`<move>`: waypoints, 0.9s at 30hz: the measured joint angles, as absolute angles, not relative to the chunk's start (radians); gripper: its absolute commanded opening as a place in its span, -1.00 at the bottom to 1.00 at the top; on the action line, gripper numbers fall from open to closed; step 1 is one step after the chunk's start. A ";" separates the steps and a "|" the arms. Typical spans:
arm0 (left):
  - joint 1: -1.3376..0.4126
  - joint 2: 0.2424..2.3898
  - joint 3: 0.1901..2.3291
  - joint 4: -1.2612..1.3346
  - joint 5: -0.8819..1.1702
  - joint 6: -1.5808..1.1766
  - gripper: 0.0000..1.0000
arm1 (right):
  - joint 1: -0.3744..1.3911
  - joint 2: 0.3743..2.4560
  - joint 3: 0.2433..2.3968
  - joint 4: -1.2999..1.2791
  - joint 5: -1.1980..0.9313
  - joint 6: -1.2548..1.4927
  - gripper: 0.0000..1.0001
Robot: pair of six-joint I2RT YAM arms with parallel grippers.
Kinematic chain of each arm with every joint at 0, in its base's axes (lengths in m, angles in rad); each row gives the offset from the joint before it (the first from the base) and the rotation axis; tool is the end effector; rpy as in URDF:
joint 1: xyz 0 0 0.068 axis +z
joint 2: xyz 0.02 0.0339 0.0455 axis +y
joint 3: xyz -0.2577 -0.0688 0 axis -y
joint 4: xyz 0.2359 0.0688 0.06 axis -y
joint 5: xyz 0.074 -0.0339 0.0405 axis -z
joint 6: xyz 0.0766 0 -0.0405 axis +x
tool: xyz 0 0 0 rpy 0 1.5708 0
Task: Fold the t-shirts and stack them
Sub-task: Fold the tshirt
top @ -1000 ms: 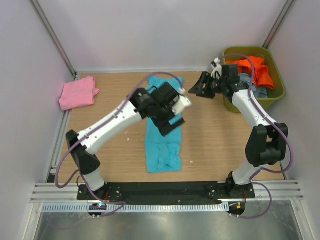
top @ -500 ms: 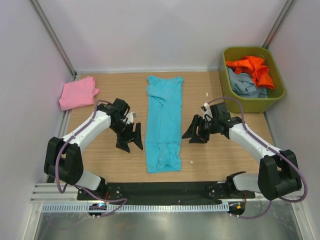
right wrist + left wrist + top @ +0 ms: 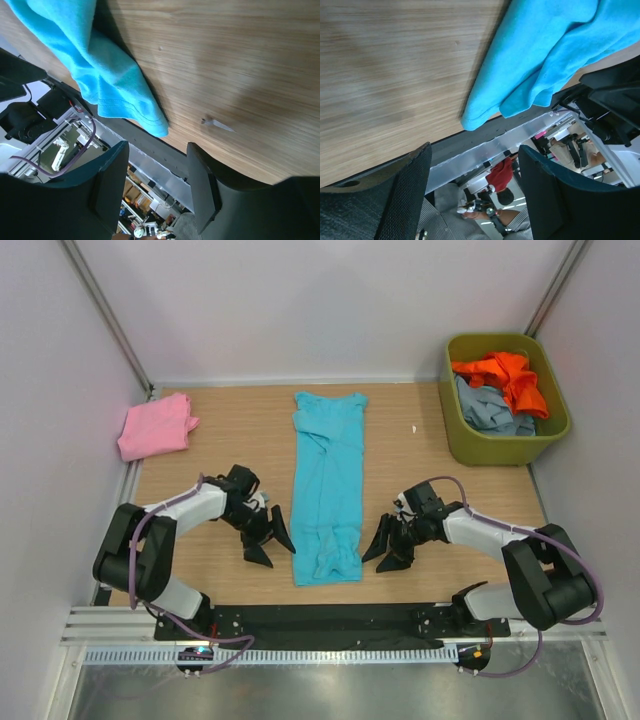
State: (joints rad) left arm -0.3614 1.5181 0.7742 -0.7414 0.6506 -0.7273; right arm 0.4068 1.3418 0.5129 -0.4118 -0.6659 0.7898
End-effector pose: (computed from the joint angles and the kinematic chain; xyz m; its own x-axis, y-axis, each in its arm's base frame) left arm 0.2008 -0.1255 0.1208 -0.9154 -0.2196 0.3374 -0.3733 0.7765 -0.5075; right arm 0.1729 0.1260 0.1041 -0.9632 0.1931 0.1869 0.2685 0.7185 0.6416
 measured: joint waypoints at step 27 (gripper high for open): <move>-0.532 1.643 0.733 -0.586 0.612 -0.942 0.19 | 0.533 1.467 0.495 -0.251 -0.679 0.896 -0.04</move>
